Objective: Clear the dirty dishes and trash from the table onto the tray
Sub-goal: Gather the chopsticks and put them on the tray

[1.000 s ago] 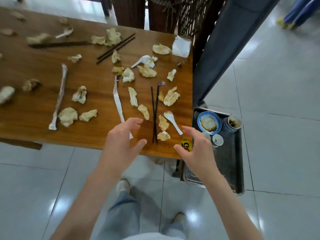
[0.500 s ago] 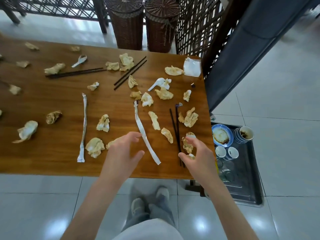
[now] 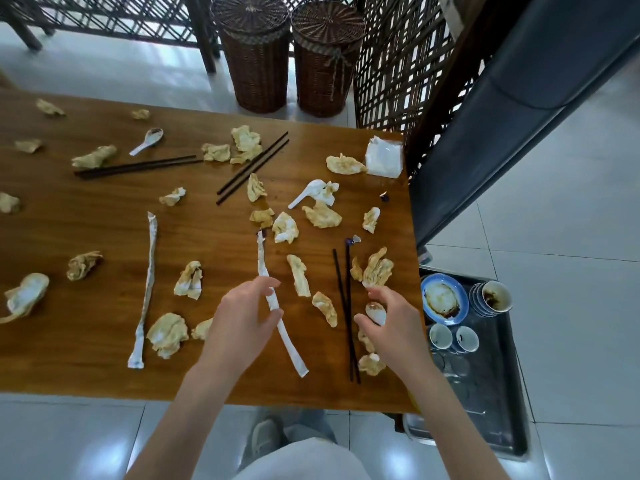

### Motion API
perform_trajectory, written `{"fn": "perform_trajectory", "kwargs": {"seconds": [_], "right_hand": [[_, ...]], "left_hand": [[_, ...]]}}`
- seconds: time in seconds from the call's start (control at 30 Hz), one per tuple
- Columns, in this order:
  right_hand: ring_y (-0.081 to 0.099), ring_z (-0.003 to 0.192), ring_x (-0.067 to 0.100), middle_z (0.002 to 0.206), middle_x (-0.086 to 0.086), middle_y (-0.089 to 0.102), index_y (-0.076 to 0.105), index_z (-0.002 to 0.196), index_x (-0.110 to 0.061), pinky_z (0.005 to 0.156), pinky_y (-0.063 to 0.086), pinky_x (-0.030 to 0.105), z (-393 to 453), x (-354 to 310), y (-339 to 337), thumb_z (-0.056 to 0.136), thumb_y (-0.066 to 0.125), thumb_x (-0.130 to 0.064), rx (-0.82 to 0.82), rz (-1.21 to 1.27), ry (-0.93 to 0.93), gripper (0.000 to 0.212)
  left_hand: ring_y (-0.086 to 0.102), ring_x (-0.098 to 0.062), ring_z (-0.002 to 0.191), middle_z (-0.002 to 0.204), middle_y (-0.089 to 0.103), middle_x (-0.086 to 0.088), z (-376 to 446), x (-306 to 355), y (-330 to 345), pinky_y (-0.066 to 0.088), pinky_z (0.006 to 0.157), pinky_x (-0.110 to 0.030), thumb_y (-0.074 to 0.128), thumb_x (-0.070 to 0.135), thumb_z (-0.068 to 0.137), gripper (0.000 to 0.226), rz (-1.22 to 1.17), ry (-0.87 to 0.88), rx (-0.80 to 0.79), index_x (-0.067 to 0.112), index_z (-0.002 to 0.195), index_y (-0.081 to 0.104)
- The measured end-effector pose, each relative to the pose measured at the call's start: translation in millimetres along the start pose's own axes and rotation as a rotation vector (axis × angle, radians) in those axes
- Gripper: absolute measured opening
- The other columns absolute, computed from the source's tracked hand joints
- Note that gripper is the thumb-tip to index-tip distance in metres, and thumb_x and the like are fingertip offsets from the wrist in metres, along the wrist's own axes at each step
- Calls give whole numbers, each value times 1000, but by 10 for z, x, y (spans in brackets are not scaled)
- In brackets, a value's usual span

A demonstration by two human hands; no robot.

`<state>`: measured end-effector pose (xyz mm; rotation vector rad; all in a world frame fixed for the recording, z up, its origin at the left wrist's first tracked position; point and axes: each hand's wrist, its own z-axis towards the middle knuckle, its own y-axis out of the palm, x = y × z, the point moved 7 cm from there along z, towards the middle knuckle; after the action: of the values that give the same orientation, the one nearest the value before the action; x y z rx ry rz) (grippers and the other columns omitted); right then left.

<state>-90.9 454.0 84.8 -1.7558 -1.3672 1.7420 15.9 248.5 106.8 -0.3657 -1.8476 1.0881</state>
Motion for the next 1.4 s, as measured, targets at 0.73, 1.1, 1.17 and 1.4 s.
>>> {"fn": "perform_trajectory", "kwargs": {"seconds": [0.73,1.1,1.17,1.4], "right_hand": [[52,108,2,119,-11,61,55,126,-25,90,38,14,868,-1156,719,78,74,-30,-107,-89,-202,52],[55,109,8,119,-7,61,54,127,-24,87,40,16,611,-2489,1838,77,75,-28,-104,-13,-96,55],[55,109,8,120,-6,61,54,127,-23,88,40,17,598,-2665,2044,76,76,-26,-124,9,-67,55],[55,110,8,121,-8,60,53,127,-24,91,42,20,525,-3419,2670,78,74,-28,-201,-11,-136,53]], "left_hand": [[52,0,109,117,59,17,554,-746,-639,44,90,-15,67,28,85,41,-66,-142,111,33,123,54],[51,3,106,114,58,18,728,-2353,-1732,41,87,-11,68,27,84,39,-16,-88,92,36,120,55],[52,1,105,114,59,18,745,-2631,-1899,39,86,-9,68,28,84,38,-10,-87,87,36,119,55],[52,1,103,112,60,18,723,-3506,-2426,41,84,-11,67,30,85,35,-5,-185,141,35,118,56]]}}
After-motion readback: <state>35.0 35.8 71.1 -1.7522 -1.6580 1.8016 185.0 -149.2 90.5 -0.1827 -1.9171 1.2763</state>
